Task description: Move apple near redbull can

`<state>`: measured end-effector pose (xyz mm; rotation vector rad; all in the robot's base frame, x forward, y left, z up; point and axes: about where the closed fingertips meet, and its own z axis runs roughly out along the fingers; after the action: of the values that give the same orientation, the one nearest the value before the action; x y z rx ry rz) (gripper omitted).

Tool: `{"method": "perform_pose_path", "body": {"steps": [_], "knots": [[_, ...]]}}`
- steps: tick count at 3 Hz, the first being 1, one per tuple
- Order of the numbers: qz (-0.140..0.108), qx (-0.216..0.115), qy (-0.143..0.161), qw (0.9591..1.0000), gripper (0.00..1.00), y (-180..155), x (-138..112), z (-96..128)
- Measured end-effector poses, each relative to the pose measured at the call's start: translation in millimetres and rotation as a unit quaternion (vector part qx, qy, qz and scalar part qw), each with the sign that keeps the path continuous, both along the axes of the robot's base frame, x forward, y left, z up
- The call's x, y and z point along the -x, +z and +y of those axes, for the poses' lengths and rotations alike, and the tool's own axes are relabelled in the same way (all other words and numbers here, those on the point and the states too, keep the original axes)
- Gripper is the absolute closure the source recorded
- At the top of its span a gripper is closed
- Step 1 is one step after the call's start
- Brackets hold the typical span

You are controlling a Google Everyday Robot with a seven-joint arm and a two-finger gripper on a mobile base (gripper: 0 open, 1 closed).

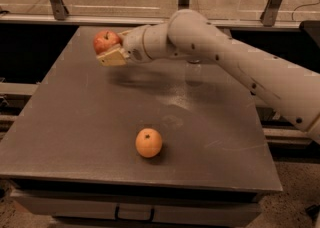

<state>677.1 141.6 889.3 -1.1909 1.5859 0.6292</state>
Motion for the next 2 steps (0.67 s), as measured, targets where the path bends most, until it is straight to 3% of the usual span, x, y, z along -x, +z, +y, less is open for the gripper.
{"method": "perform_pose_path", "body": {"steps": [1, 2], "knots": [[-0.007, 0.002, -0.019, 0.9998, 1.00, 1.4, -3.6, -31.8], [-0.006, 0.002, -0.017, 0.9998, 1.00, 1.3, -3.0, -28.5]]}}
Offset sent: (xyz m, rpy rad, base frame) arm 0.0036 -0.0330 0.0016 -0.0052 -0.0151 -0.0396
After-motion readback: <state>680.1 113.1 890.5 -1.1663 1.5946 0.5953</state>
